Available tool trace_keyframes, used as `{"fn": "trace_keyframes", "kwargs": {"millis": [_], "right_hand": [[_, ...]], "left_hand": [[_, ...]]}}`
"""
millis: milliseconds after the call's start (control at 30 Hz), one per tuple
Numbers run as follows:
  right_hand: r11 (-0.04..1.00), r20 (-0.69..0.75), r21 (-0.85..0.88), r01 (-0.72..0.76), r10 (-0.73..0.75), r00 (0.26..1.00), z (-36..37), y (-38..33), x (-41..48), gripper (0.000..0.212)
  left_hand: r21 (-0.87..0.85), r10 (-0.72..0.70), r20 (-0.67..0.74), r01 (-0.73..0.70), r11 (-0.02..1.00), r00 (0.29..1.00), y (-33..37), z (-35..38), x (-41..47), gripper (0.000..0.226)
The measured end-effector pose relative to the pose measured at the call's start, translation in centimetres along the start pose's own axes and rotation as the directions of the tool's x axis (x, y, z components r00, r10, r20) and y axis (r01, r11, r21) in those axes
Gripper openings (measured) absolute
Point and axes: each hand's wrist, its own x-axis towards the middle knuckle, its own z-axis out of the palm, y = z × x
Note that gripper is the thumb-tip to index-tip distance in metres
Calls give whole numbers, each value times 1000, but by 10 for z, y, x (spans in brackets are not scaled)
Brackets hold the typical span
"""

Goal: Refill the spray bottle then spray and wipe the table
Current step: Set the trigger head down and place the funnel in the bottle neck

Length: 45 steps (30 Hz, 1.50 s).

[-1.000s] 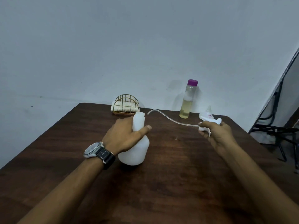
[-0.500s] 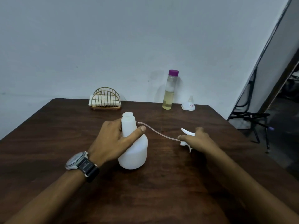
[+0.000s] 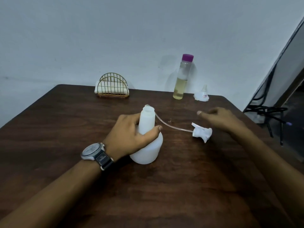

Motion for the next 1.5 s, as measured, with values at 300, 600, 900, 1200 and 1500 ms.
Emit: {"fn": "trace_keyframes", "kwargs": {"millis": [300,600,900,1200,1500], "right_hand": [[995,-239,15,100,-94,966,11,-13,112,53],[995,-263,-99,31,-56,963,35,-18,198,67],[954,-128,-300,21,-62,990,49,-10,248,62],[968,-152,-248,38,-78,985,38,-15,231,84],[895,-268,418,155,-42,962,12,-48,133,80]], "left_hand": [[-51,-32,-41,30,998,999,-4,5,-3,56],[-79,-8,-90,1,997,996,-1,8,-5,38],[-70,8,-94,-15,997,996,0,9,-4,36],[-71,9,-92,-16,997,996,-2,9,-3,36],[-45,-10,-87,6,999,996,-5,9,-4,44]]}}
